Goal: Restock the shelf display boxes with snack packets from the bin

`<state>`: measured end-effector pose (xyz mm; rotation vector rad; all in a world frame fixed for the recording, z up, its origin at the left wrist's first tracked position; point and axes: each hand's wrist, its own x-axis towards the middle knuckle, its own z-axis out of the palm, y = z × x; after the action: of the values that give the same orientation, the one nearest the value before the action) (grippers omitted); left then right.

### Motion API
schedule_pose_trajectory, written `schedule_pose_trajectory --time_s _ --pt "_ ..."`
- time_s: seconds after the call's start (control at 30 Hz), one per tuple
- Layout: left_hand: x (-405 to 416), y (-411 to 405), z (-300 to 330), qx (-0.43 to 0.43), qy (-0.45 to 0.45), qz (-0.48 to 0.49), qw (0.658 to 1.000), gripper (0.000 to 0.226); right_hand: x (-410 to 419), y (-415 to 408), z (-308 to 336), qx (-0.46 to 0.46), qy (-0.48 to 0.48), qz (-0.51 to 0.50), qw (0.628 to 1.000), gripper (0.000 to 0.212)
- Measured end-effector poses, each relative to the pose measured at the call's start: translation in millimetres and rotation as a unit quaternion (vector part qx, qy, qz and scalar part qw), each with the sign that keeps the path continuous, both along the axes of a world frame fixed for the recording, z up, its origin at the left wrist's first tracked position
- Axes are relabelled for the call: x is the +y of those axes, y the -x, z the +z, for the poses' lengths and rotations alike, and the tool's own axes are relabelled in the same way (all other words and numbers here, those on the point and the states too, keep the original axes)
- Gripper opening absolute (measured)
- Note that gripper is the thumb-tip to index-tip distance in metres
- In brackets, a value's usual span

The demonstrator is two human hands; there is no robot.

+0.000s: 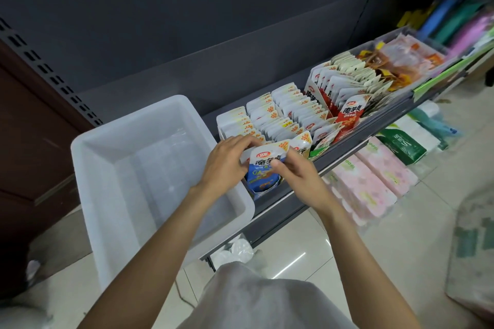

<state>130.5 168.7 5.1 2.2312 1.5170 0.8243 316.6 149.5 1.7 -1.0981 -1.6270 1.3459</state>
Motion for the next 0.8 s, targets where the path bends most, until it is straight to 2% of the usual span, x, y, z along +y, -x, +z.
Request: schedule_pose_trajectory --time_s 0.1,0.2,0.37,0.47,0.53,0.7,0.8 --pt "0 2 1 -0.009 0.003 -0.010 1.000 0.039 -1 1 -6 -0.021 0.008 0.005 1.000 0.034" --pt "-3 3 2 -0.016 0.011 -0.019 1.000 0.041 -6 -2 -10 -0.006 0.030 -0.026 0.999 0.019" --pt "-23 5 -4 -0.035 -0.051 -0.009 0.998 0.039 -9 -10 -12 0.059 0.009 -0.078 0.995 0.023" --pt "-34 1 -10 0.001 -0.057 0.018 0.998 0.037 -9 -14 -14 0.101 0.034 -0.098 0.989 0.035" --pt "-31 -1 -10 0.028 -0.062 0.030 0.997 0.039 -10 -16 -17 0.093 0.051 -0.105 0.989 0.041" --pt "-24 -10 -6 0.104 -0.064 0.006 0.993 0.025 -11 -19 -14 0.010 0.016 -0.074 0.997 0.032" --pt "-26 -10 -11 0.118 -0.054 0.014 0.991 0.023 -10 -17 -12 0.039 0.022 -0.065 0.997 0.032"
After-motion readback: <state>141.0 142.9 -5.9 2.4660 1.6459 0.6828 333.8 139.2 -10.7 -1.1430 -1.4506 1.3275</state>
